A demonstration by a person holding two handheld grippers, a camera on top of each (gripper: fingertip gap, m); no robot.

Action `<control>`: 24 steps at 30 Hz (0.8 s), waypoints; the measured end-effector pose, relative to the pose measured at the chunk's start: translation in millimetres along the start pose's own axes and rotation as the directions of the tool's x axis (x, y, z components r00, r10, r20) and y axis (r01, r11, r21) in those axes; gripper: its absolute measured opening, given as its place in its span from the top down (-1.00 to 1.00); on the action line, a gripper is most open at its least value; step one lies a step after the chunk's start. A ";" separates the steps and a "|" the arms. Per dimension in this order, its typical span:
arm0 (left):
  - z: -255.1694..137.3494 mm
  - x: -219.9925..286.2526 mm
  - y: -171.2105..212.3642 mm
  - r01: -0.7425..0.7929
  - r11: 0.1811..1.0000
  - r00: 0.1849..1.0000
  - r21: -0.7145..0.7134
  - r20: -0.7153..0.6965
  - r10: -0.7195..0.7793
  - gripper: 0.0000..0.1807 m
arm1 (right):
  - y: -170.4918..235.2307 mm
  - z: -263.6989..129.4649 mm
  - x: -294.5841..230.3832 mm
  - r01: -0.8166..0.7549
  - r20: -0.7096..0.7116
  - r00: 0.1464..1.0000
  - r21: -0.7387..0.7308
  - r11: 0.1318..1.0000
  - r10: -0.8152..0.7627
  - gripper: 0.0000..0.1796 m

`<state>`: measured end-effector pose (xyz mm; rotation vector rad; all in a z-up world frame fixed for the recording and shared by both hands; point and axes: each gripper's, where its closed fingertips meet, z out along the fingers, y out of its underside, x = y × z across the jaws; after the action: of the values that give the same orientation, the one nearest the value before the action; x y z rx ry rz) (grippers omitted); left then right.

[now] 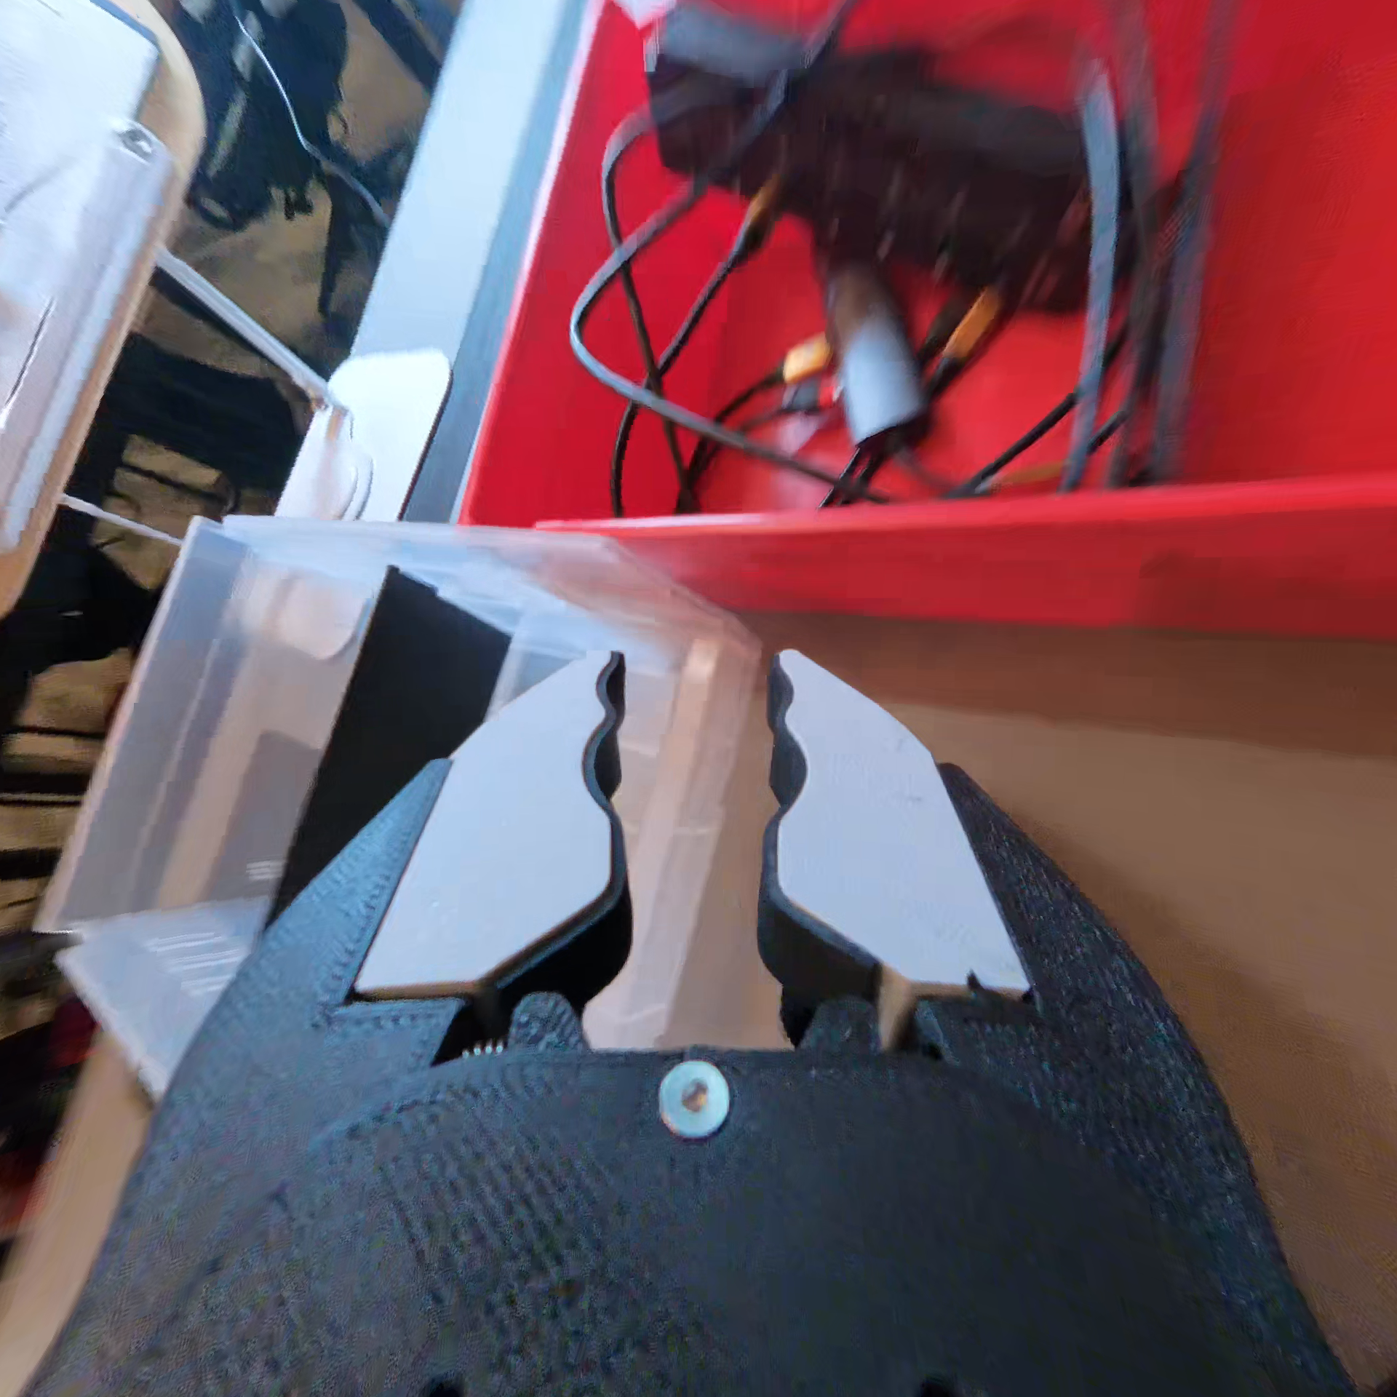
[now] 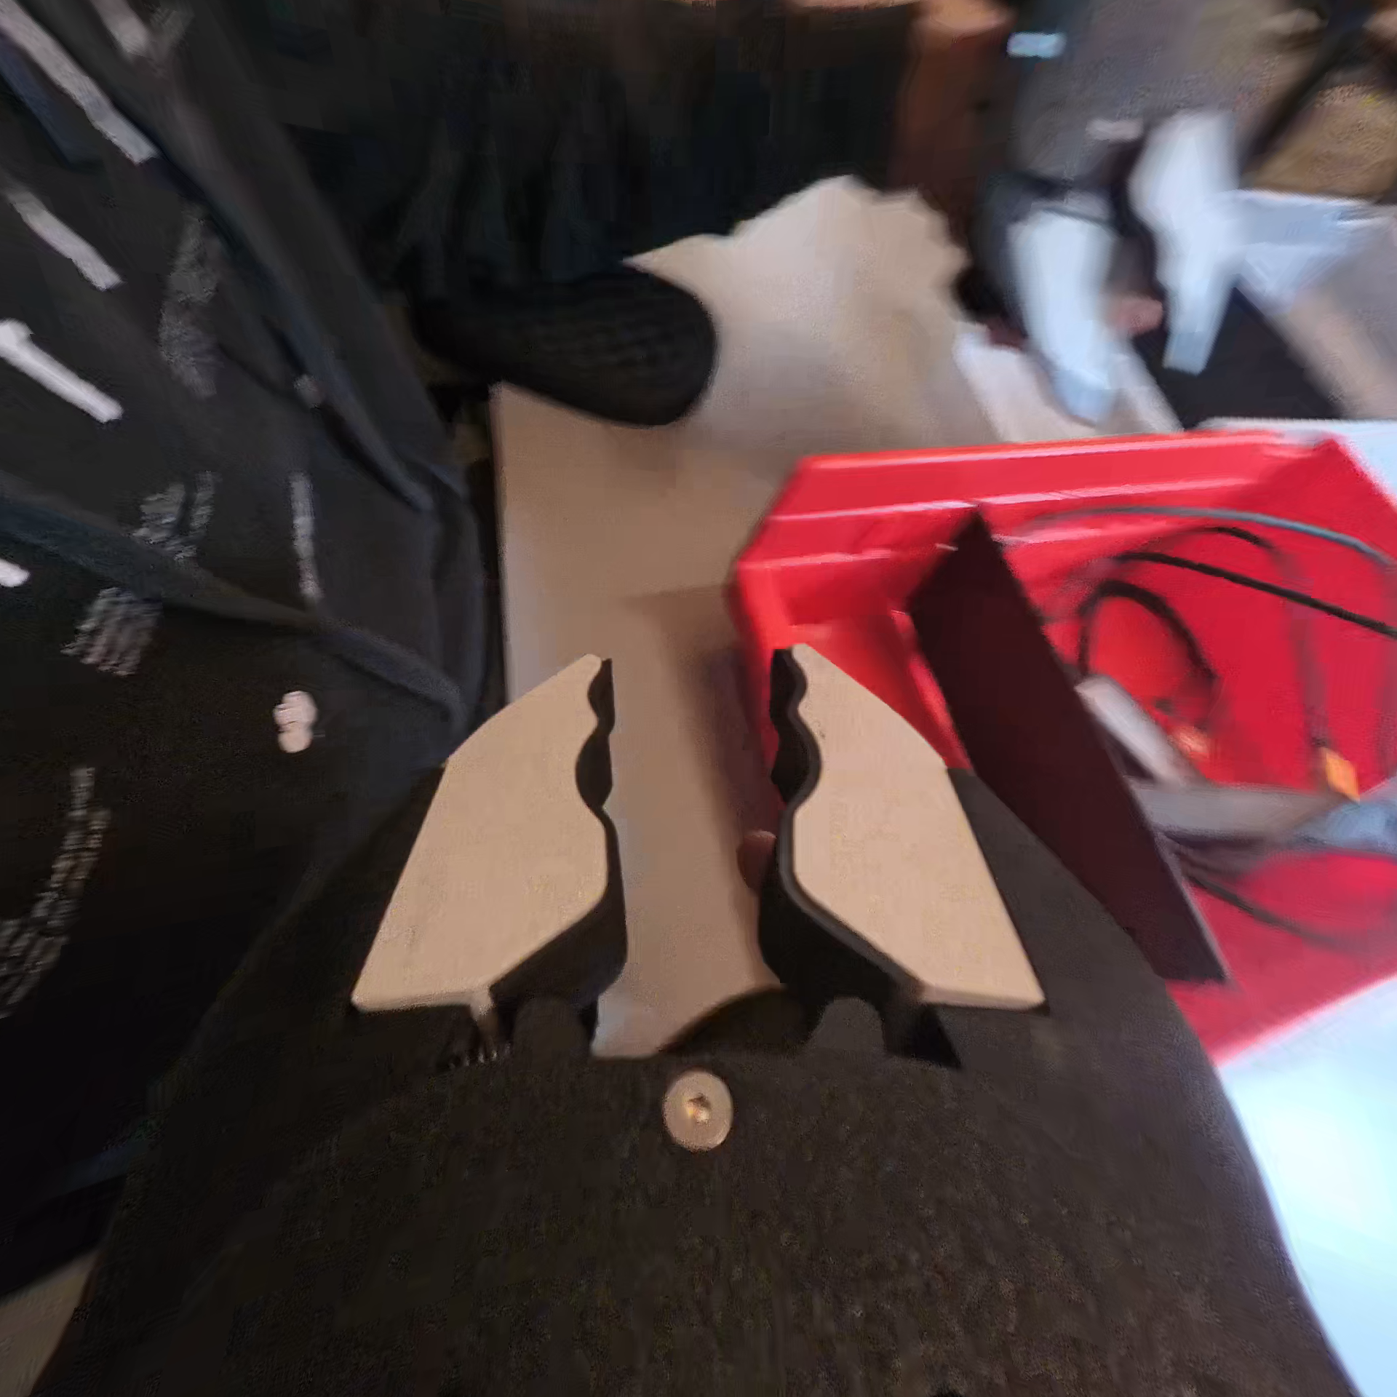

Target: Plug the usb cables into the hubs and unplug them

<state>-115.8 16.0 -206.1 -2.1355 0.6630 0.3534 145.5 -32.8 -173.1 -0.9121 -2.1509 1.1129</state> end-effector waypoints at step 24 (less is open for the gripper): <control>-12.9 198.9 -76.4 0.697 0.680 0.707 0.229 -0.376 -0.599 0.13 | 126.1 -39.0 134.4 -0.477 -0.663 0.576 0.204 0.855 0.479 0.70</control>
<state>91.1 -22.4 -241.5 -1.9183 0.0437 -0.4441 129.9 143.0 -239.1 -1.6722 -1.2858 0.7868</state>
